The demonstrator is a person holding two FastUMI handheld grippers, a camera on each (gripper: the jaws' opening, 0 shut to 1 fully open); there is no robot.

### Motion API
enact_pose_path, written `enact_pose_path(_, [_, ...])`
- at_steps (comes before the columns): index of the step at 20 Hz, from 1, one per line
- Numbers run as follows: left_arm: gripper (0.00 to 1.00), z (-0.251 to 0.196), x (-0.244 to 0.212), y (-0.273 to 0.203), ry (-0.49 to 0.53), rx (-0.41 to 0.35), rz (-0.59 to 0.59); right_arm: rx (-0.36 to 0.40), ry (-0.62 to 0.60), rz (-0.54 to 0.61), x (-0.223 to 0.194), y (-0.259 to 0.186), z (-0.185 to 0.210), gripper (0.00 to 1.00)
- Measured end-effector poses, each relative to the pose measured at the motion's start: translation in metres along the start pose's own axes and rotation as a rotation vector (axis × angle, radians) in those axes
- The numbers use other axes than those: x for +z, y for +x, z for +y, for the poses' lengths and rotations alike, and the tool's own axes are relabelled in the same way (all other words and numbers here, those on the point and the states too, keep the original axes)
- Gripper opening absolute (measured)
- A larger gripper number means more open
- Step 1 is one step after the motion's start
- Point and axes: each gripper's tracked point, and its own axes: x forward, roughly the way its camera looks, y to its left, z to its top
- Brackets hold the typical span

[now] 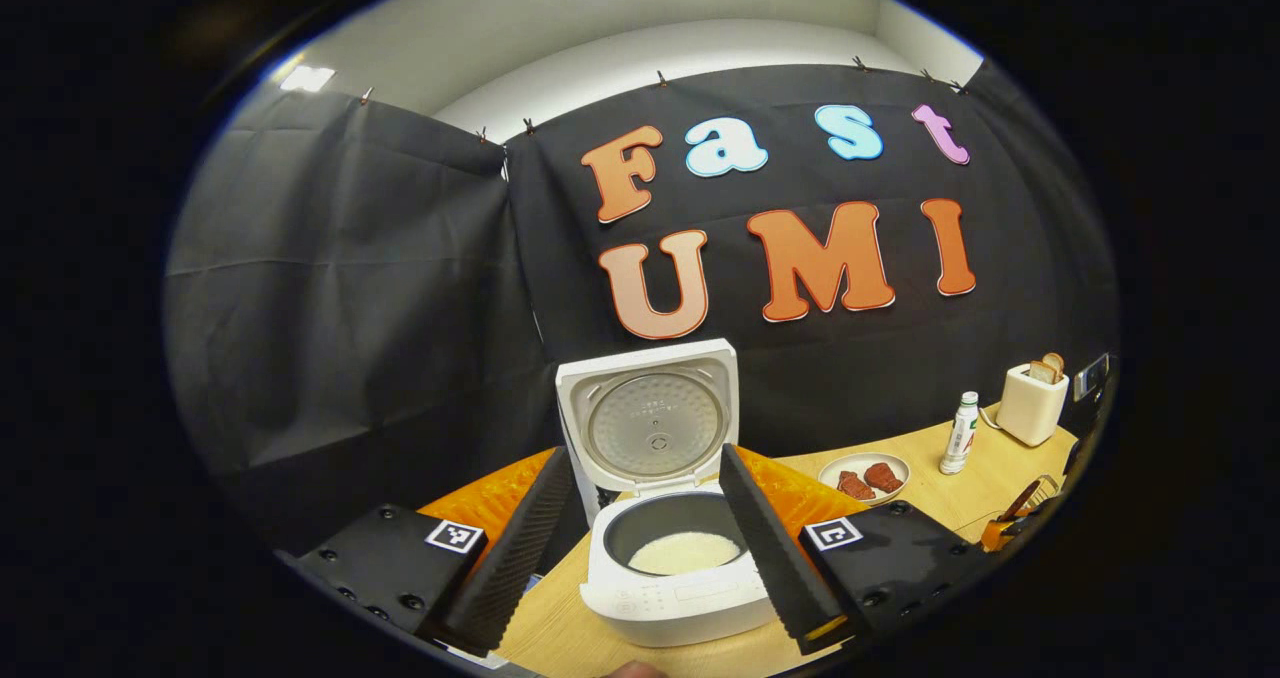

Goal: Close the left gripper, press the button to open the rice cooker; take a wooden spoon from the chopstick holder with the right hand, scoop a spoonful of rice and pour it into the rice cooker, then put the wooden spoon back into the chopstick holder.

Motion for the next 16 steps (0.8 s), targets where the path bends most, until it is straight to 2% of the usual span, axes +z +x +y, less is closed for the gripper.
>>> enact_pose_path(9, [1.0,0.021,-0.011,-0.003,0.008,0.012,0.021,0.074,0.154,0.095,-0.007,-0.007,0.049,0.08])
enact_pose_path(16, [0.98,0.029,-0.018,-0.005,0.013,0.007,0.032,0.09,0.324,0.159,-0.012,-0.01,0.052,0.08])
